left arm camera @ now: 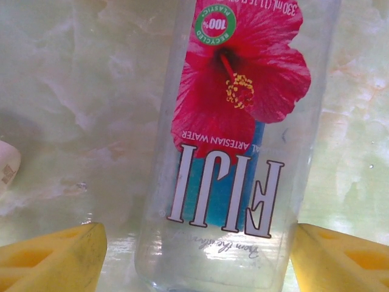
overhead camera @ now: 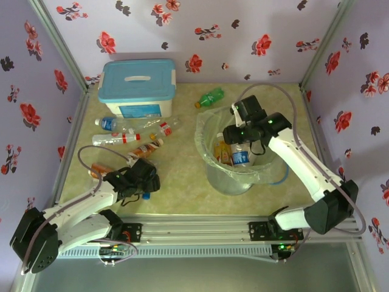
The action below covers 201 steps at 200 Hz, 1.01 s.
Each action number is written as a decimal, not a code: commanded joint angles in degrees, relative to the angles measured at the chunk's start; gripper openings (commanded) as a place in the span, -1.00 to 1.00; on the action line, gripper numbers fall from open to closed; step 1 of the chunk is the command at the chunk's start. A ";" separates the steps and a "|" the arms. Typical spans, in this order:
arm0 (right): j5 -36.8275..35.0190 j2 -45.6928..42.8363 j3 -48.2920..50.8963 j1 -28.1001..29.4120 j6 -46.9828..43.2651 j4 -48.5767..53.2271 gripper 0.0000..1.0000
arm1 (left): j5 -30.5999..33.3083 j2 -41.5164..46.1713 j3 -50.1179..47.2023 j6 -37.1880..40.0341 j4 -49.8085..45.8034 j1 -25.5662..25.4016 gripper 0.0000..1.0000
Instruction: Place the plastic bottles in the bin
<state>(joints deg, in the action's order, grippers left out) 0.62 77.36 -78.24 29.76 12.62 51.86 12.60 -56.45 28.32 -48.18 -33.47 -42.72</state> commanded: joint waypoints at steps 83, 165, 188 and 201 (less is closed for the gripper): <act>3.86 -7.94 -1.06 -4.18 3.63 -10.11 0.27 | -0.29 -0.71 -1.49 -0.64 3.58 1.41 -0.02; 4.80 -10.28 -1.06 -4.69 3.45 -11.03 0.32 | -1.03 2.96 4.59 1.27 0.09 1.40 -0.18; 7.12 -10.18 -1.56 -4.45 4.32 -13.61 0.32 | -1.62 6.70 8.19 4.06 3.29 1.41 -0.18; 9.33 -9.80 -1.56 -3.94 5.30 -16.40 0.32 | -1.66 8.60 9.16 5.74 7.37 1.41 -0.24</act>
<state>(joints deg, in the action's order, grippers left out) 5.93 68.14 -79.13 25.39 15.77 41.01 11.33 -51.66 33.82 -46.61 -31.40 -41.71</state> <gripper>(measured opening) 0.658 0.502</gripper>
